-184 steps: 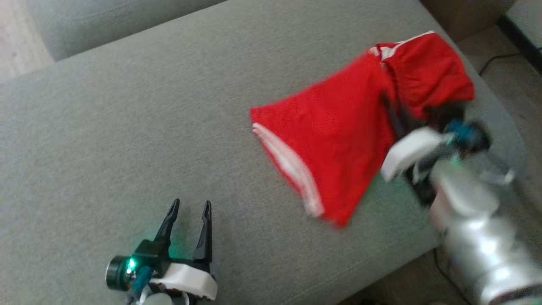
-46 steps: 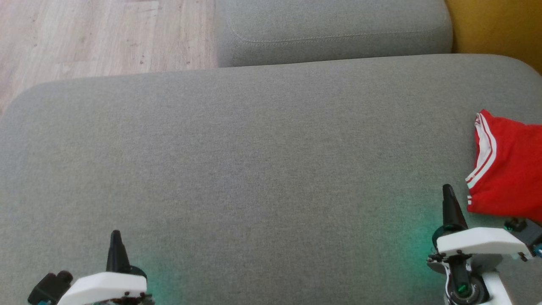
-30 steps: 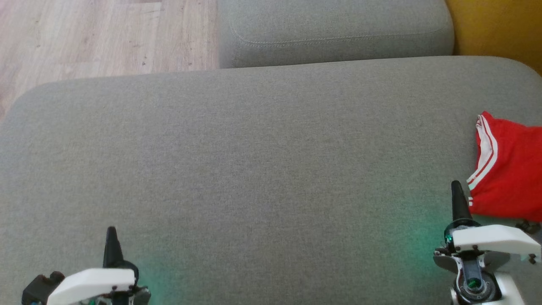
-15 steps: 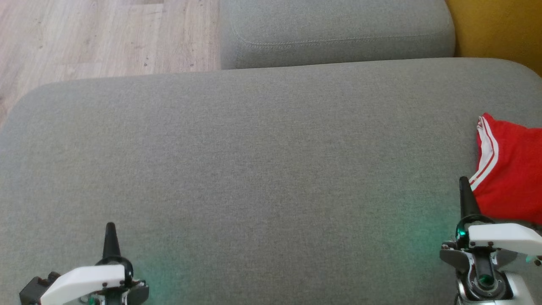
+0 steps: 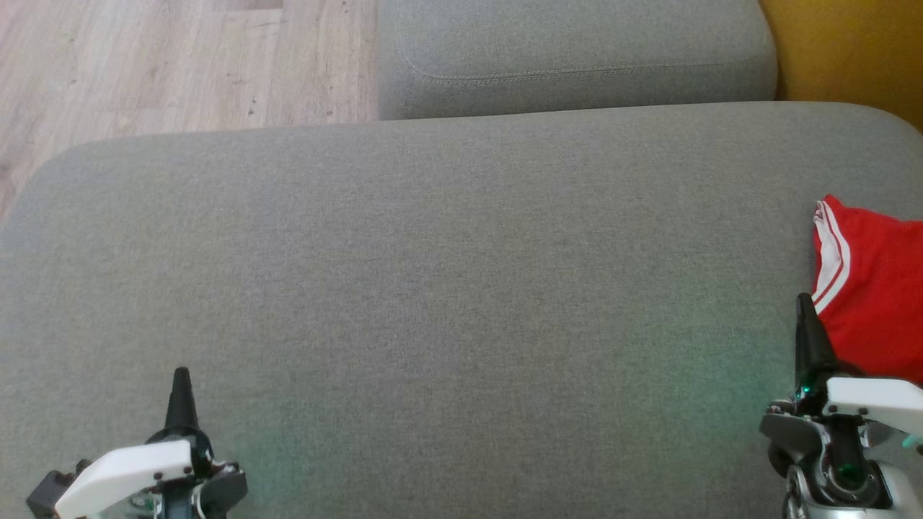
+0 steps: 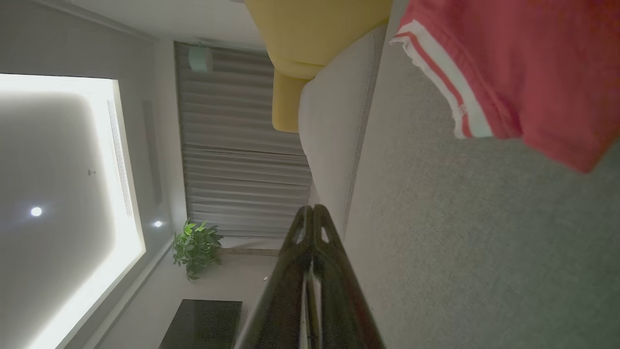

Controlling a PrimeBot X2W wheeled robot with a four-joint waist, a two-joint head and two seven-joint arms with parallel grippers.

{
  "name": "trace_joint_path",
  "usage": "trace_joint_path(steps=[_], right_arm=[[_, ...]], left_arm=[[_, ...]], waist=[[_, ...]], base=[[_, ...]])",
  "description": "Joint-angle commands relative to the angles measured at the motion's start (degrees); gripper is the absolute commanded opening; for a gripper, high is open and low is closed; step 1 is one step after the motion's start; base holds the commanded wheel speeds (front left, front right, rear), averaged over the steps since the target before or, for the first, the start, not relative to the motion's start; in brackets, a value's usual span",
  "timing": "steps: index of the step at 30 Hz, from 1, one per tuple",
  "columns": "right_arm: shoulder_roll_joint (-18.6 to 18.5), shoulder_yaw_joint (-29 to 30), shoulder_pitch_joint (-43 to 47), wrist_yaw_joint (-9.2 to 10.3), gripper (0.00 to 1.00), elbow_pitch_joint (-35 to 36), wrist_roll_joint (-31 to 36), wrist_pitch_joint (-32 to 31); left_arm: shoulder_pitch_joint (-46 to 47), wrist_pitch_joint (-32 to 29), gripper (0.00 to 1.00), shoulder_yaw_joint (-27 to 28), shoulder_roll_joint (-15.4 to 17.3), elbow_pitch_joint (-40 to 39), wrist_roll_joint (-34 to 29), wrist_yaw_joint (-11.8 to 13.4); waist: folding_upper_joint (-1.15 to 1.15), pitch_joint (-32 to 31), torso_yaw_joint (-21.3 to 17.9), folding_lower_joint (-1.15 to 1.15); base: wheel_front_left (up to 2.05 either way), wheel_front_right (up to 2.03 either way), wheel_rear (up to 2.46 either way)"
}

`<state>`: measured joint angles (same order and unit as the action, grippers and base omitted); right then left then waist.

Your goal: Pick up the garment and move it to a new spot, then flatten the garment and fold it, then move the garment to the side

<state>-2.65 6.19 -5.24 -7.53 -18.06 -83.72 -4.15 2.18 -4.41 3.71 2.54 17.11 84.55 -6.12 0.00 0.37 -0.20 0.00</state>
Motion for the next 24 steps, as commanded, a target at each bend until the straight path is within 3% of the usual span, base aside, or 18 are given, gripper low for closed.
trace_joint_path(steps=[1, 11, 24], right_arm=[[-0.2, -0.7, -1.1, 0.04, 0.0, 2.7, -1.9, -0.7], [-0.2, 0.3, -0.9, 0.04, 0.0, 4.0, -8.4, -2.3], [-0.2, 0.3, -0.9, 0.04, 0.0, 4.0, -8.4, -2.3]], left_arm=[[3.4, -0.5, 0.0, 2.0, 0.3, -2.3, 1.7, -0.8], [4.0, -2.1, 0.0, 2.8, 0.3, -3.0, 7.6, -1.4], [4.0, -2.1, 0.0, 2.8, 0.3, -3.0, 7.6, -1.4]], waist=[[0.0, 0.0, 0.0, 0.0], [0.0, -0.2, 0.2, 0.0], [0.0, -0.2, 0.2, 0.0]], base=[[0.0, 0.0, 0.0], [0.0, 0.0, 0.0], [0.0, 0.0, 0.0]])
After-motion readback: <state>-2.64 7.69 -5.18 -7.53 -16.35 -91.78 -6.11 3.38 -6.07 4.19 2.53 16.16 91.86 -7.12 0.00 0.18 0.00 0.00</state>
